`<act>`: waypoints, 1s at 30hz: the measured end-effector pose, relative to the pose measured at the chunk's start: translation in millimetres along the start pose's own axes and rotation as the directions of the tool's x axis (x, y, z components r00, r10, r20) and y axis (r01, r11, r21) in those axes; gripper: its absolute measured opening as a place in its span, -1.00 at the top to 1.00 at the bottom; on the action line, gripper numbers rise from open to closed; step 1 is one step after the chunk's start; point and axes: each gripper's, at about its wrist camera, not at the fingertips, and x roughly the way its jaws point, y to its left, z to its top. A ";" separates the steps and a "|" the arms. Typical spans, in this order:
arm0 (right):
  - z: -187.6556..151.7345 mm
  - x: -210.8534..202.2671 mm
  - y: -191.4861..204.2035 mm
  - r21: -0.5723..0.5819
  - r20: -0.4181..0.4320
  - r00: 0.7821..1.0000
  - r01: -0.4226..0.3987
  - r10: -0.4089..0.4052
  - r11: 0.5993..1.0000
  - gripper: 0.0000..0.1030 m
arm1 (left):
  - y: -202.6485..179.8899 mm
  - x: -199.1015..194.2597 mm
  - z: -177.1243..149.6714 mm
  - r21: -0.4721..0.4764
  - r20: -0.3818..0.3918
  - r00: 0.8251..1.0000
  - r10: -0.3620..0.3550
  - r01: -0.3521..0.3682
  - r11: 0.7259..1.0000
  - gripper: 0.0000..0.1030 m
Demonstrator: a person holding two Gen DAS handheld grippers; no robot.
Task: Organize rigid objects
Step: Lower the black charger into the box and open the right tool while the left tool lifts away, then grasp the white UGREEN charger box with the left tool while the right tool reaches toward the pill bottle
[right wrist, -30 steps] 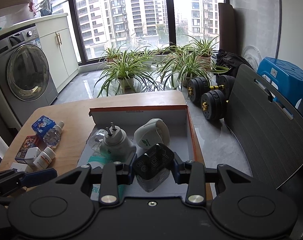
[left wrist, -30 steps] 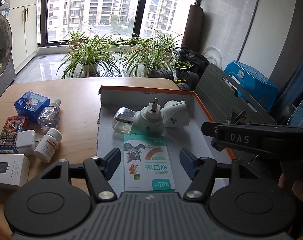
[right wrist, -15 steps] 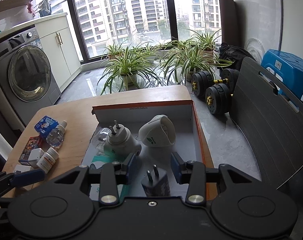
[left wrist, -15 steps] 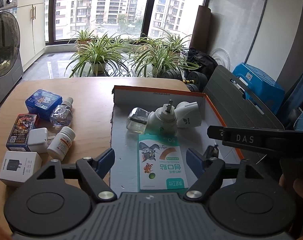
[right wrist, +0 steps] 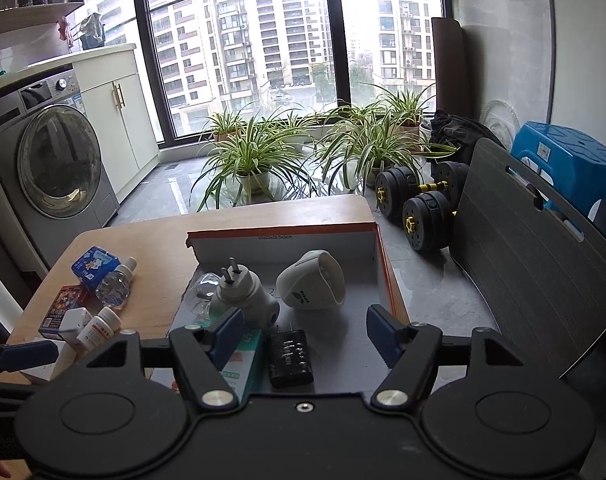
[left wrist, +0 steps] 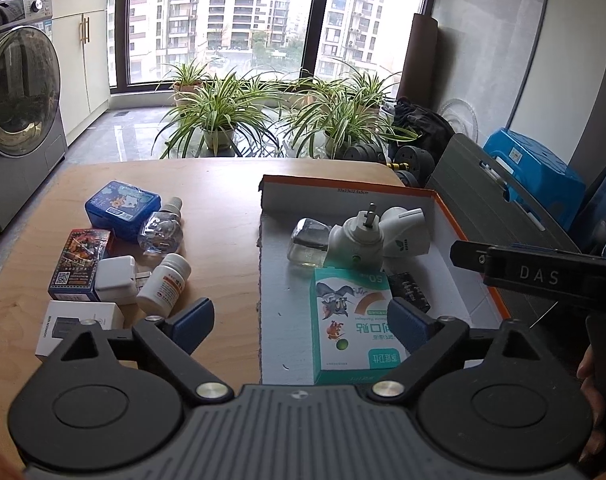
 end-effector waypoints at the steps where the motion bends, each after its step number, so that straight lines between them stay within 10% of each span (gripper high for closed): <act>1: -0.8 -1.5 0.9 0.002 0.002 1.000 -0.003 0.003 1.000 -0.61 | 2.6 -1.5 -0.4 -0.001 -0.002 1.000 0.002 -0.002 1.000 -0.89; 30: -35.3 -17.1 85.1 -0.042 -0.063 0.992 -0.111 0.109 0.993 -0.70 | 97.3 -33.5 -25.5 -0.132 -0.025 0.994 0.108 -0.110 0.985 -0.99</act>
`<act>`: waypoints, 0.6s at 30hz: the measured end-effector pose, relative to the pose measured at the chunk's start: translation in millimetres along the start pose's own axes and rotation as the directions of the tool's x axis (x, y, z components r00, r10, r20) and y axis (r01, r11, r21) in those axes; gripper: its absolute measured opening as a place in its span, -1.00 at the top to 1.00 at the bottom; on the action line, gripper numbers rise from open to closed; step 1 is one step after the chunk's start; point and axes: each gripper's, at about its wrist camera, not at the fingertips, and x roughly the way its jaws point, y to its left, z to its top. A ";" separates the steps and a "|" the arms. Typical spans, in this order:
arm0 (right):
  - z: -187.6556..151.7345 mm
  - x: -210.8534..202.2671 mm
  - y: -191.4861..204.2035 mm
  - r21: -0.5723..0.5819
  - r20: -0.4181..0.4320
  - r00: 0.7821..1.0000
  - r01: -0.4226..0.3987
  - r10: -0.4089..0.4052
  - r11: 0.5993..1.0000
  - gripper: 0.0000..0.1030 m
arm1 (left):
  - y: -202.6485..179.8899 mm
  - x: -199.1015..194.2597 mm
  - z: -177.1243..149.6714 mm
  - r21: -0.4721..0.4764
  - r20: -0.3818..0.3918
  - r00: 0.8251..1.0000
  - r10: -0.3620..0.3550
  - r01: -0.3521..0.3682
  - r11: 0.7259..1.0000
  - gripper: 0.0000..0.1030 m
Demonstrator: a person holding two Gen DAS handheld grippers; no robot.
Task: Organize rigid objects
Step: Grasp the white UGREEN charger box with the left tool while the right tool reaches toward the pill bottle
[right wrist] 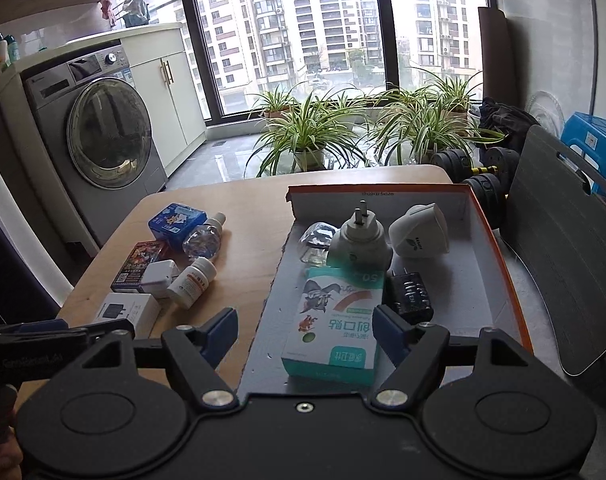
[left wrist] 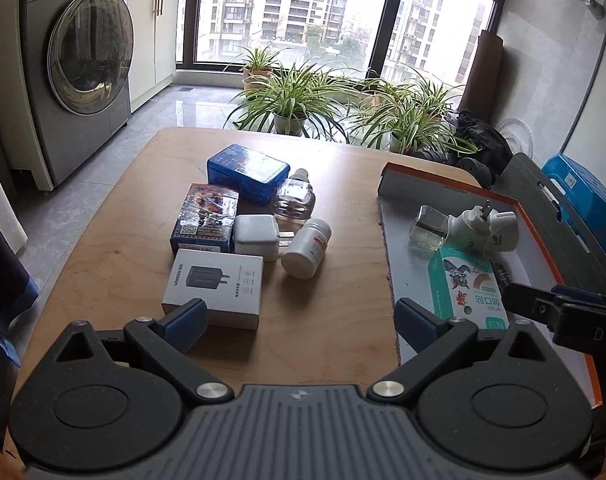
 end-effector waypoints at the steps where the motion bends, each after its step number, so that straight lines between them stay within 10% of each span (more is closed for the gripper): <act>1: -0.4 0.5 2.6 -0.003 -0.002 1.000 -0.003 0.003 1.000 -0.70 | 3.9 -0.5 -0.8 -0.007 -0.003 1.000 0.005 -0.005 1.000 -0.99; 18: -8.0 15.2 37.4 -0.039 -0.047 0.997 -0.057 0.055 0.998 -0.70 | 42.2 0.8 -7.0 -0.053 -0.030 0.998 0.047 -0.048 0.997 -0.99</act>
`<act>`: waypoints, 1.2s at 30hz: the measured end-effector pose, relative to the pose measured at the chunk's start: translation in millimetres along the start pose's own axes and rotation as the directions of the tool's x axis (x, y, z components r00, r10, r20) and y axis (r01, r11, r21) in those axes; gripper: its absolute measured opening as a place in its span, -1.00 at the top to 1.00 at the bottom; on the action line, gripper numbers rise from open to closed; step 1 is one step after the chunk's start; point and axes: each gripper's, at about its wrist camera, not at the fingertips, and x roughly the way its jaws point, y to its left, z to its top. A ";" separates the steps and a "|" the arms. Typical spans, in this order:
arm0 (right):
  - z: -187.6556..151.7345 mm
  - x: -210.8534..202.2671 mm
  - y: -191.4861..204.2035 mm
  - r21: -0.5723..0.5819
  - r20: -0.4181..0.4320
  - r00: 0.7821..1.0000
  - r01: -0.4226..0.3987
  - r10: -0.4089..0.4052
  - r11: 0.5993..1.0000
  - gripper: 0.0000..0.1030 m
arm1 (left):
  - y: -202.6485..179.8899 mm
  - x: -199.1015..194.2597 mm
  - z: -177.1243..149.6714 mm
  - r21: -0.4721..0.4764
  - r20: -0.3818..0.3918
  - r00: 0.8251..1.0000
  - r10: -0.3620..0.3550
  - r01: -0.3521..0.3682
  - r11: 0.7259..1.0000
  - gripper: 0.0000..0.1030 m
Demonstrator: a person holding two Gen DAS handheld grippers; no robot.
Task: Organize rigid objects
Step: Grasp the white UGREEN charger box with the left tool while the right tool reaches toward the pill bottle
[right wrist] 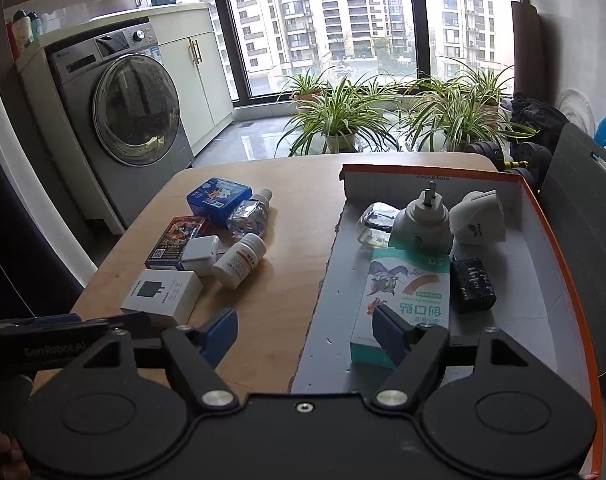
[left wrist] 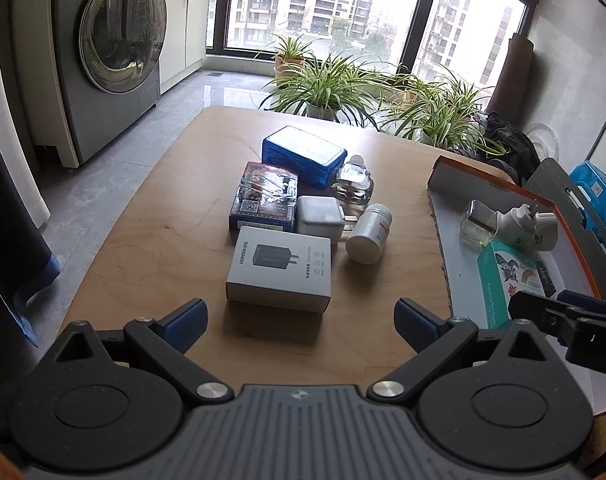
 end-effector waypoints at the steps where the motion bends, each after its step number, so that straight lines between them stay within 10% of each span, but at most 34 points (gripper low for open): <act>1: -0.1 0.2 0.1 0.001 0.000 1.000 0.000 0.000 1.000 -0.70 | 0.7 1.5 -0.2 -0.001 -0.003 1.000 0.002 -0.002 1.000 -0.99; 36: -4.7 25.0 5.1 0.003 -0.065 0.997 -0.044 0.044 0.999 -0.71 | 15.6 36.1 3.1 -0.004 -0.067 0.996 0.053 -0.054 0.999 -1.00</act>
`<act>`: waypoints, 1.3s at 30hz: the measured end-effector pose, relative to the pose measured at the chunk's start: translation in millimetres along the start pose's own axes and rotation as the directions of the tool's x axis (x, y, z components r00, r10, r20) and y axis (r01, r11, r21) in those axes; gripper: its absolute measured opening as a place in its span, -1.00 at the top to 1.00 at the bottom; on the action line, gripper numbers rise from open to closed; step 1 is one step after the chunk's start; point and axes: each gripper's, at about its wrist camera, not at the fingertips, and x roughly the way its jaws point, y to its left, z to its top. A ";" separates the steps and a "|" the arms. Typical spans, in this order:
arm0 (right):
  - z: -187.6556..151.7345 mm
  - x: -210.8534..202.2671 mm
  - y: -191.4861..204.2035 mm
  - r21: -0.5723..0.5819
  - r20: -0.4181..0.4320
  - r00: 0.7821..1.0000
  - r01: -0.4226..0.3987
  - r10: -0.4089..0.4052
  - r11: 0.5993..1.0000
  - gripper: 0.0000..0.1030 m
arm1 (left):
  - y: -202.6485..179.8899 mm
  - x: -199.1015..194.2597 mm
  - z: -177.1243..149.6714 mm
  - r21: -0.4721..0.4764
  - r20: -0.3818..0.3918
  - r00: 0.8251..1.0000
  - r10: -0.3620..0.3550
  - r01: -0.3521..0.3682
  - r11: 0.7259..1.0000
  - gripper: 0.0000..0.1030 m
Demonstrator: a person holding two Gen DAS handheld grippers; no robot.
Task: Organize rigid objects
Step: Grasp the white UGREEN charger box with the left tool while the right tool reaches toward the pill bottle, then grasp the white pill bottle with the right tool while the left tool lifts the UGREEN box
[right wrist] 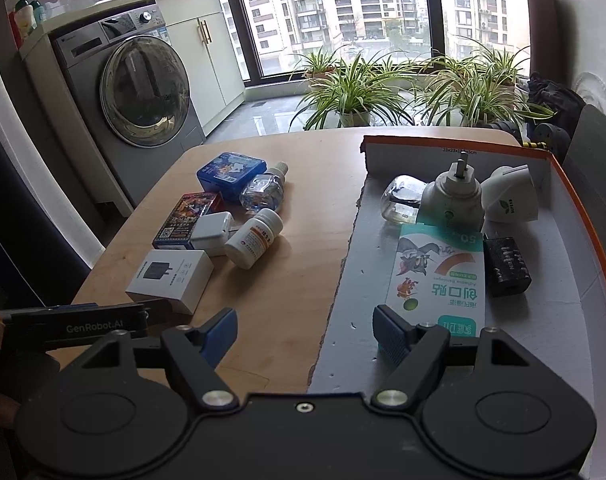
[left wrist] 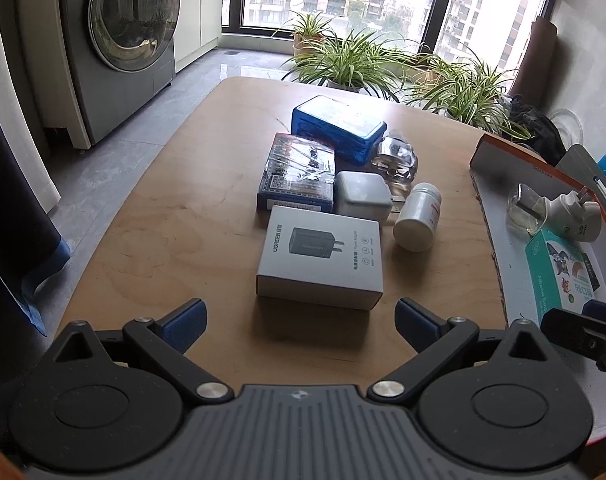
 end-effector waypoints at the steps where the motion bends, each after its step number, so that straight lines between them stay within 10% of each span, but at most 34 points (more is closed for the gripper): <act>1: 0.1 0.7 0.2 -0.001 0.000 1.000 0.000 0.000 1.000 -0.71 | -0.9 3.0 1.9 0.005 -0.002 1.000 0.003 -0.003 1.000 -1.00; 12: 11.0 18.4 -1.0 -0.008 -0.015 1.000 -0.003 0.003 1.000 -0.71 | -4.4 33.7 12.1 0.049 -0.010 1.000 0.016 -0.016 0.999 -1.00; 18: 35.0 39.5 10.1 -0.130 -0.039 0.995 -0.092 0.088 0.987 -0.73 | -0.2 28.6 12.7 0.075 0.041 0.998 -0.036 0.033 0.997 -0.55; 39: 76.9 151.1 54.3 -0.556 -0.309 0.936 -0.322 0.169 0.766 -0.70 | 21.8 16.4 3.6 0.045 0.077 0.992 -0.097 0.094 0.995 -0.55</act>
